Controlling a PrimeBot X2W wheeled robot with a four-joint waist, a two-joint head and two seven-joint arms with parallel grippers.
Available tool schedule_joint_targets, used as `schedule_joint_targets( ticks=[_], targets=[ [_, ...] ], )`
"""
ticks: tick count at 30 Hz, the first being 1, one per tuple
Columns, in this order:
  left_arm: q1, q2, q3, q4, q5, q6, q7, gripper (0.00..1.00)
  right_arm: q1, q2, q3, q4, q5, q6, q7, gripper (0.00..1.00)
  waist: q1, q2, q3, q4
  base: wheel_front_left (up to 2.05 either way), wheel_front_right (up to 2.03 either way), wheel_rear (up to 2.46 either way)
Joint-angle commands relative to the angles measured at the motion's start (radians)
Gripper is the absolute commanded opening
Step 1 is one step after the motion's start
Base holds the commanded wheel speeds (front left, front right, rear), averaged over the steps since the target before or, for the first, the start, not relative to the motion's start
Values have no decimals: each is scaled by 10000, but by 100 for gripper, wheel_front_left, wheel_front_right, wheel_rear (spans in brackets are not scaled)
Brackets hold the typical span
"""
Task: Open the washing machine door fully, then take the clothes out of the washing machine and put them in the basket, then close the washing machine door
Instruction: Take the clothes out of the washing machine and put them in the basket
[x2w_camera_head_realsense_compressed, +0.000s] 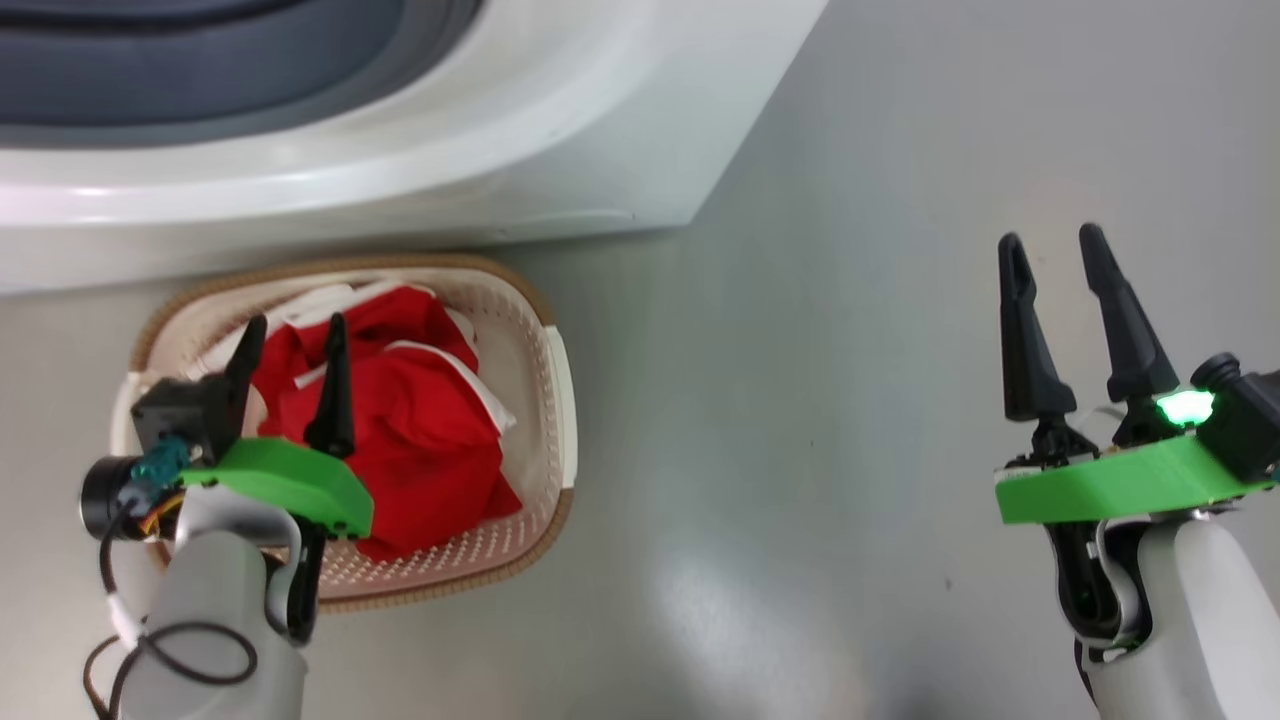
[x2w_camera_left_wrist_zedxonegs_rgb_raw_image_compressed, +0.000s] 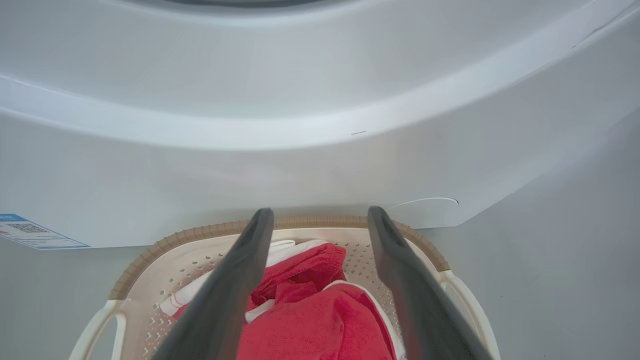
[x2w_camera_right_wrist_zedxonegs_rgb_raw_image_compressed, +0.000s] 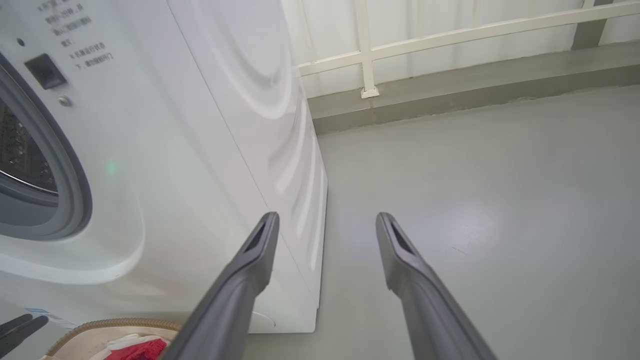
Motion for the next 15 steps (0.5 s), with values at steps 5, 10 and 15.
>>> schedule_joint_targets(
  ticks=[5,10,15],
  targets=[
    [1050,193,197,-1343,30,-55,-49,100,669,20,227,-73,-213,65,-63,100,0,-1,-1401,292,0,0,0],
    [1557,161,140,-2219,73,-55,-49,100,1007,6,182,-9,-295,65,-63,100,0,-1,-1956,381,0,0,0],
    [2002,156,80,-3010,132,-55,-49,100,1307,-50,120,-7,-291,65,-63,100,0,-1,-2383,389,0,0,0]
  ],
)
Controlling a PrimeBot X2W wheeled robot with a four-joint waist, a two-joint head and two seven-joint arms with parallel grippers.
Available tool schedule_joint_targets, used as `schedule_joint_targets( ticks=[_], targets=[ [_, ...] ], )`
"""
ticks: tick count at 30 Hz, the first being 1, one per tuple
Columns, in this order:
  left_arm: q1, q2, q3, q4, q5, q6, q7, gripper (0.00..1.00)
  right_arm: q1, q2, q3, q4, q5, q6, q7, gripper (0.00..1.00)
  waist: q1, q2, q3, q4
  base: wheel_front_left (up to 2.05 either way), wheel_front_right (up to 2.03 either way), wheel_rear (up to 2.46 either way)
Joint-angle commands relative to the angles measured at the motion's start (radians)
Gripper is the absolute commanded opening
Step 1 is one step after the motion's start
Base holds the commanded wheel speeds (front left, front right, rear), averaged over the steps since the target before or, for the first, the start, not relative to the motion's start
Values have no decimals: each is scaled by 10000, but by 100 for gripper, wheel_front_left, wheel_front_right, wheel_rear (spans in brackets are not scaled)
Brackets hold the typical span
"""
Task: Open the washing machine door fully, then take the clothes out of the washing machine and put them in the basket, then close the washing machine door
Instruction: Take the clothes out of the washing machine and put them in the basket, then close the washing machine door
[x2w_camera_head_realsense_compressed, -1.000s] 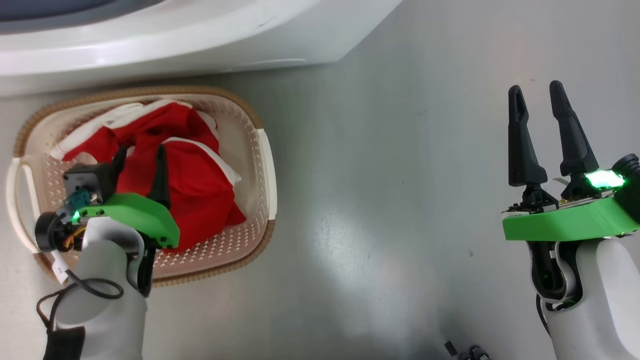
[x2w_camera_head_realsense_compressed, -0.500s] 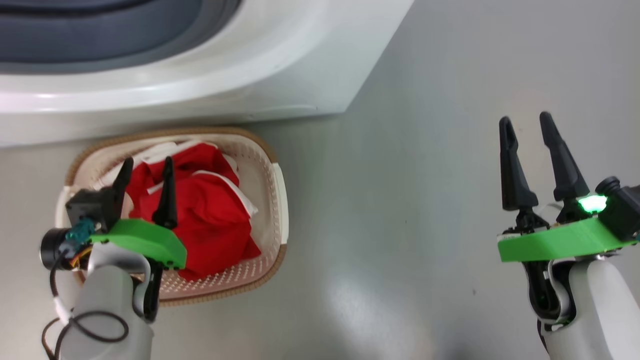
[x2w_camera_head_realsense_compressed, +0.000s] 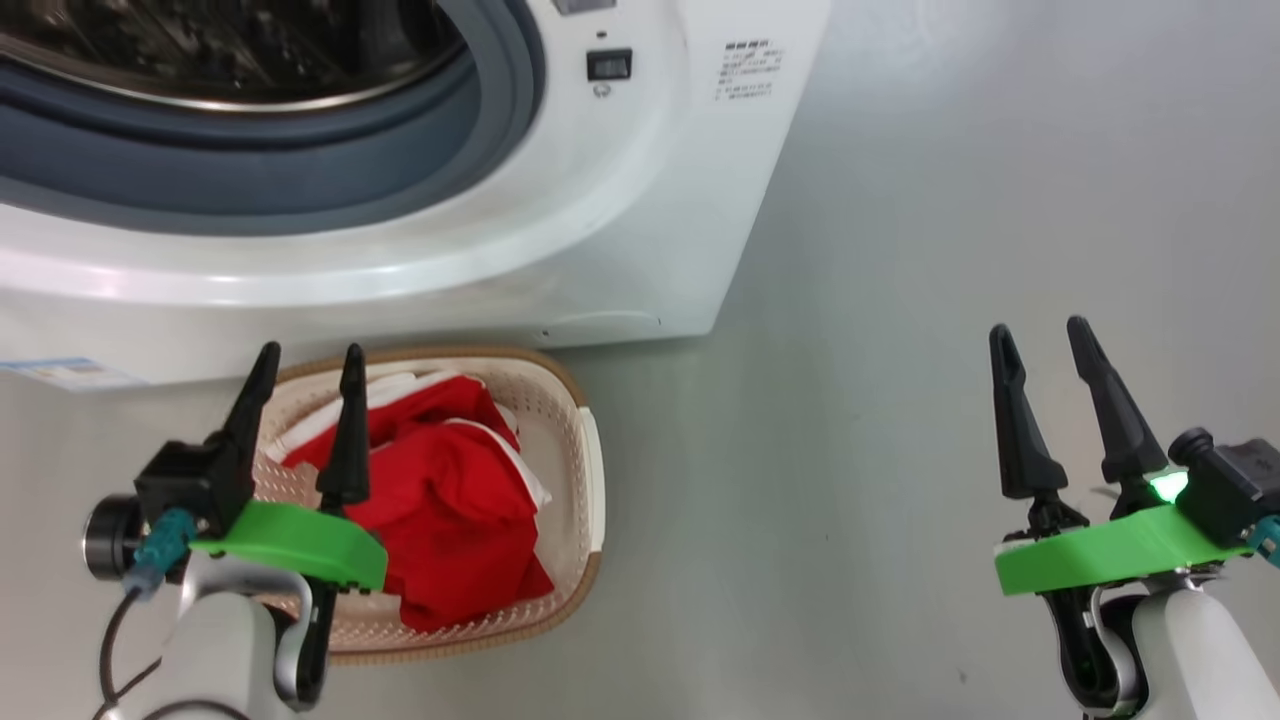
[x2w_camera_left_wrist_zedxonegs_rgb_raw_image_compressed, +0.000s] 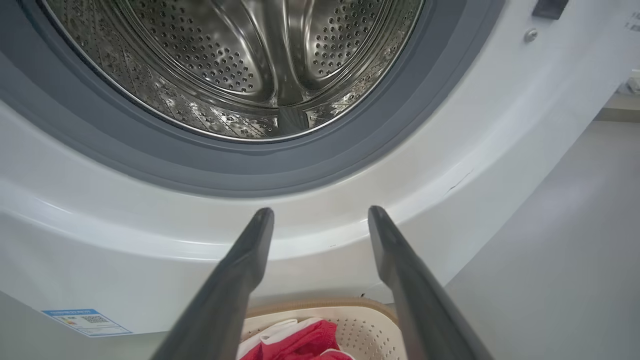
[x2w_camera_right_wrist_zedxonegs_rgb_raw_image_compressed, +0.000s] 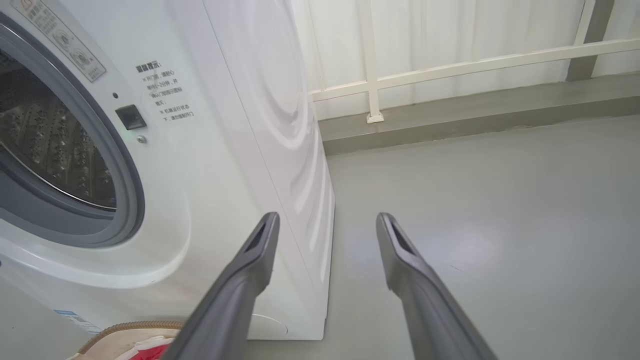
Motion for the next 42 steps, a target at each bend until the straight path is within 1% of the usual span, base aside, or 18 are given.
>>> schedule_joint_targets(
  ticks=[1,10,25,29,34,42],
  targets=[
    [319,186,242,-437,103,-55,-47,100,232,-44,165,-230,-8,65,-65,100,0,0,-443,82,0,0,0],
    [1184,166,411,-1840,134,-55,-47,100,765,-36,39,-262,38,65,-65,100,0,0,-1061,40,0,0,0],
    [2861,113,625,-3733,199,-55,-47,100,1693,-54,-183,-398,85,65,-65,100,0,0,-1969,-24,0,0,0],
    [3358,111,634,-4084,209,-55,-47,100,1987,-64,-231,-465,100,65,-65,100,0,0,-2168,-12,0,0,0],
    [3926,102,899,-4339,220,-55,-47,100,2214,-56,-260,-540,123,65,-65,100,0,0,-2281,-75,0,0,0],
    [4334,66,1012,-4551,229,-55,-47,100,2356,-30,-345,-592,145,65,-65,100,0,0,-2384,-104,0,0,0]
  ],
)
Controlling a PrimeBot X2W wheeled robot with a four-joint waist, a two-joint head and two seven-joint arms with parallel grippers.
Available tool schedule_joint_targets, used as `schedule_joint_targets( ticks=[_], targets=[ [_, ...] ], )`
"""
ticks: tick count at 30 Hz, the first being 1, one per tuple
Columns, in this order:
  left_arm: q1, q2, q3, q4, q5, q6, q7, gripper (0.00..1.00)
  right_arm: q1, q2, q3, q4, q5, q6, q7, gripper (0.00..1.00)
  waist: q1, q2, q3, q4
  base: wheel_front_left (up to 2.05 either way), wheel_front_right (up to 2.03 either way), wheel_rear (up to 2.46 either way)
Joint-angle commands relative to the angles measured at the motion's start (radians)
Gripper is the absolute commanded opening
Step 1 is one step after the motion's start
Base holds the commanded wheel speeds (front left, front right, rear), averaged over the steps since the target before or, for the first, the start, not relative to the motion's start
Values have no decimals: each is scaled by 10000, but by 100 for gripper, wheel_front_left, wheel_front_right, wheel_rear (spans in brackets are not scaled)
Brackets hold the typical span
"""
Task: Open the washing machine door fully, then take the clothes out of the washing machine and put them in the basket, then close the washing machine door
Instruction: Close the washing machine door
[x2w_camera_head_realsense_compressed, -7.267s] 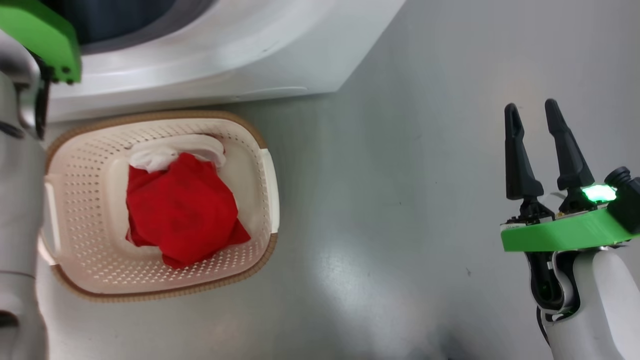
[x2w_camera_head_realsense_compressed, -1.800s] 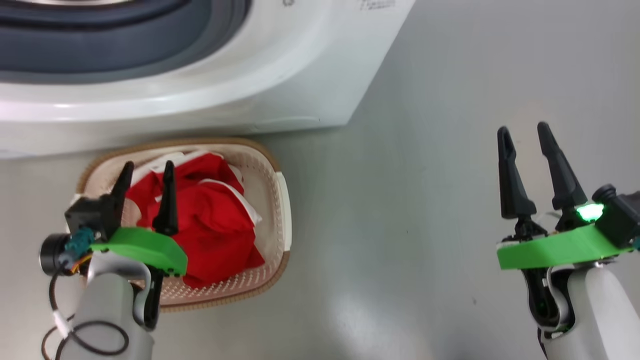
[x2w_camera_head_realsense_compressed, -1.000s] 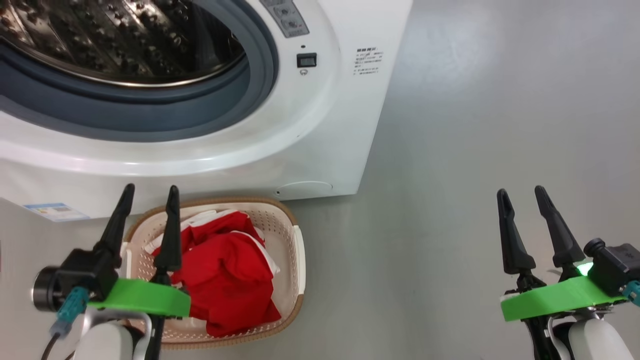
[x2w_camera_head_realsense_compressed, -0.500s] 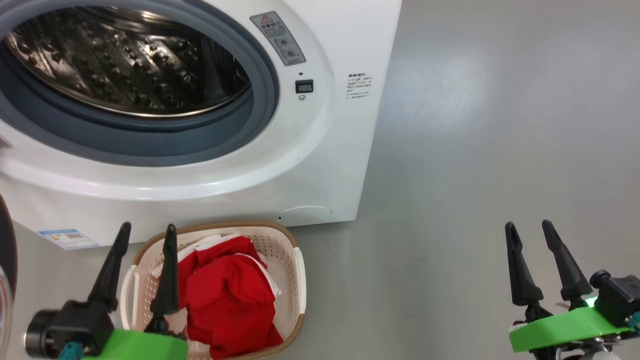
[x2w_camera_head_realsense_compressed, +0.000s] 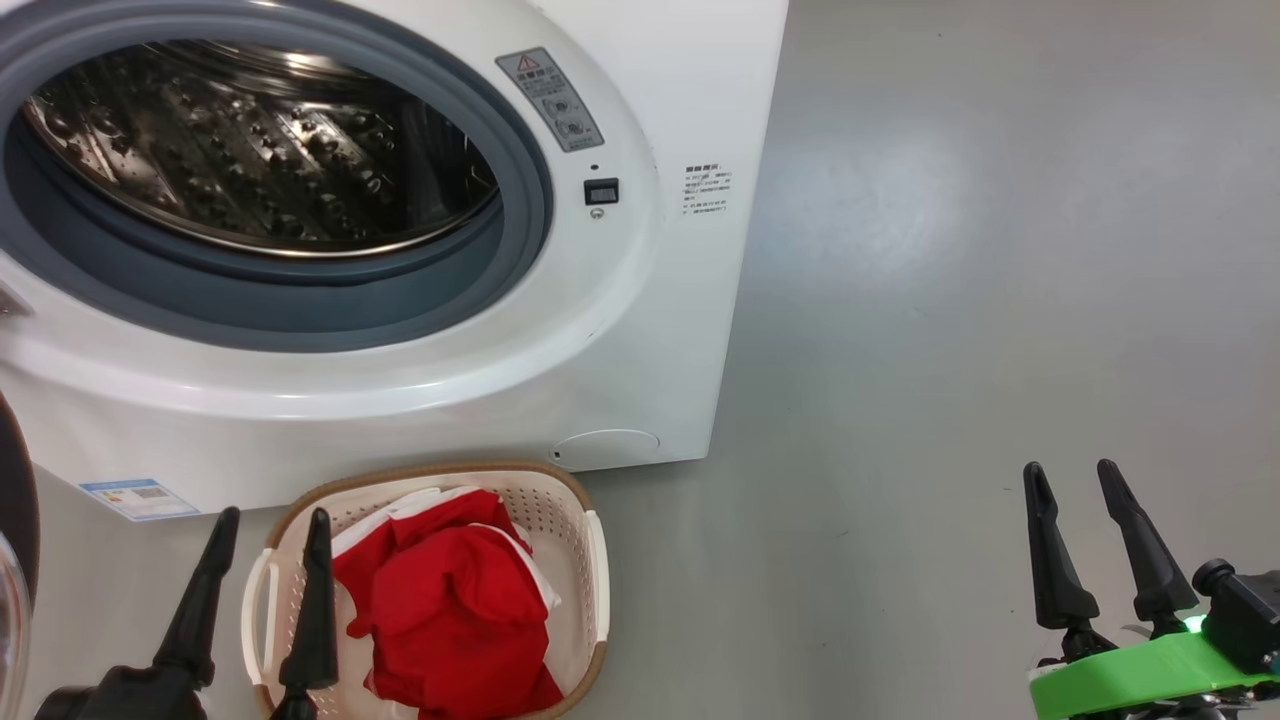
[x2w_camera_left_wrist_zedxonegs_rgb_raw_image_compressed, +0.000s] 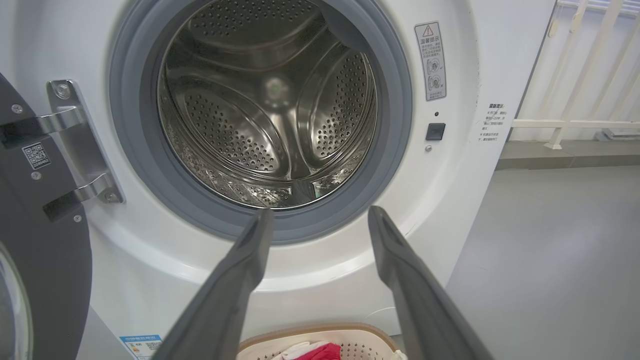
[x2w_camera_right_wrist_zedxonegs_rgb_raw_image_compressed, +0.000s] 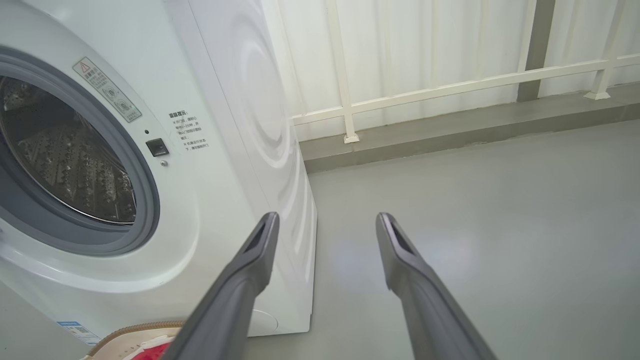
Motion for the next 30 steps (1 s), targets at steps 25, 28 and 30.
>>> schedule_joint_targets(
  ticks=[25,28,30],
  targets=[
    [-16,52,207,-346,-8,-7,-49,100,99,-34,201,-324,62,65,-65,100,0,0,-54,23,-23,23,0],
    [-13,52,202,-372,-2,-8,-49,100,103,-32,198,-327,69,65,-65,100,0,0,-54,40,-129,129,0],
    [-13,52,198,-392,0,-10,-49,100,110,-31,200,-321,72,65,-65,100,0,0,-65,47,-123,123,0]
  ],
)
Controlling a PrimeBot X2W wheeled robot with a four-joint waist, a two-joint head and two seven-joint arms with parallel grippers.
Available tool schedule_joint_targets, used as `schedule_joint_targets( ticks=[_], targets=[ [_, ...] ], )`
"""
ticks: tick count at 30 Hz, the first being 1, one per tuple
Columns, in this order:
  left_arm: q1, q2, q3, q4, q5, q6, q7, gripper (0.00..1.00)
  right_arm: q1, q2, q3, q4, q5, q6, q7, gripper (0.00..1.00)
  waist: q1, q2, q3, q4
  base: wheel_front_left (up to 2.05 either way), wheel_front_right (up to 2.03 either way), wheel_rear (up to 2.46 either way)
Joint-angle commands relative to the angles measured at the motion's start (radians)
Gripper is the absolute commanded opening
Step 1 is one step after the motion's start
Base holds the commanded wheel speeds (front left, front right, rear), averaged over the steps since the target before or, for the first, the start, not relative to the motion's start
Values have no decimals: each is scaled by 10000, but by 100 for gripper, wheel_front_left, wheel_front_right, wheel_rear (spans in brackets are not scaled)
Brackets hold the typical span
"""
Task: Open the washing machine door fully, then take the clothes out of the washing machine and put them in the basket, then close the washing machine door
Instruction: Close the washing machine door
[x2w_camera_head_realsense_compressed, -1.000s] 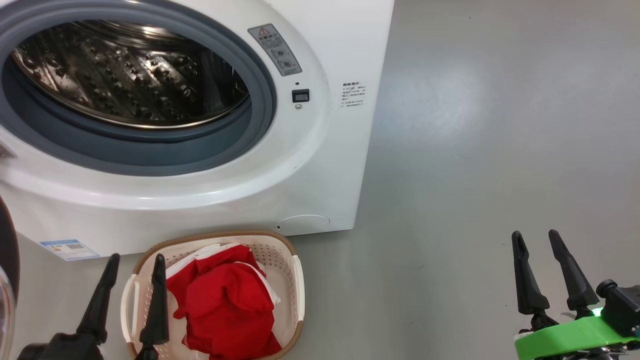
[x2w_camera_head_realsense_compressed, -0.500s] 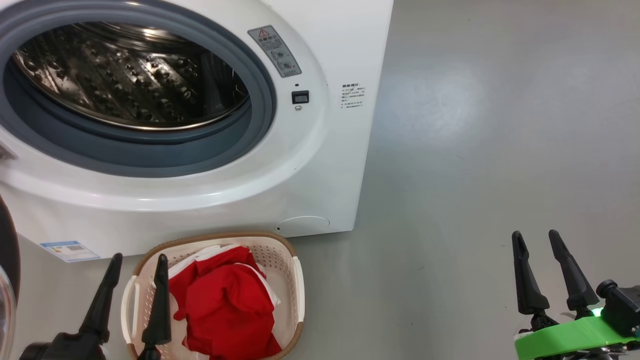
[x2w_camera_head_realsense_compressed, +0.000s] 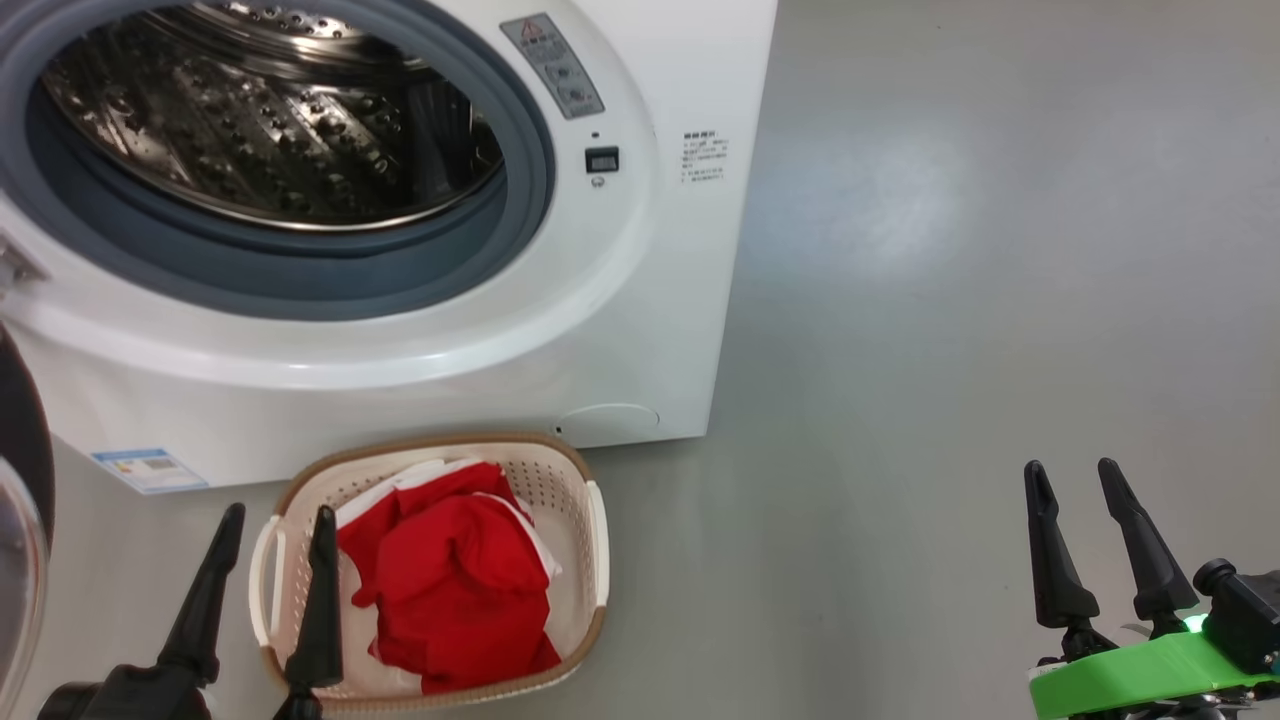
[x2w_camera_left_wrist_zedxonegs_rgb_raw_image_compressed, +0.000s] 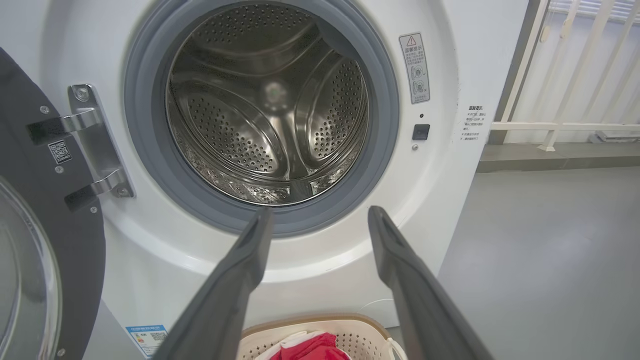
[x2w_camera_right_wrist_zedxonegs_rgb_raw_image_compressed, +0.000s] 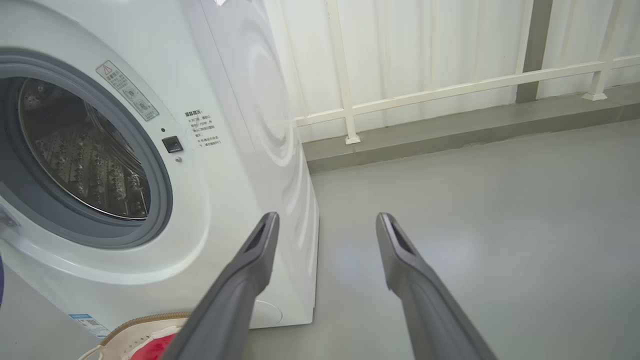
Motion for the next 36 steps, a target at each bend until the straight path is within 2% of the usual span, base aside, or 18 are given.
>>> schedule_joint_targets(
  ticks=[1,8,23,29,36],
  targets=[
    [-12,53,281,-307,7,-11,-49,100,105,-70,235,-263,75,65,-65,100,0,0,-15,4,-120,120,0],
    [-23,53,258,-310,-159,-26,-49,100,109,-64,250,-271,81,65,-65,100,0,0,-15,31,-66,66,0],
    [-105,53,232,-180,-352,-12,-49,100,69,-55,263,-267,76,65,-65,100,0,0,41,222,-1,1,0],
    [-150,53,65,-66,-578,124,-49,100,23,-138,381,-238,59,65,-65,100,0,0,53,643,0,0,0],
    [-58,53,-187,175,-1120,444,-49,100,-79,-409,644,-117,21,65,-65,100,0,0,-39,1610,0,0,0]
  ],
)
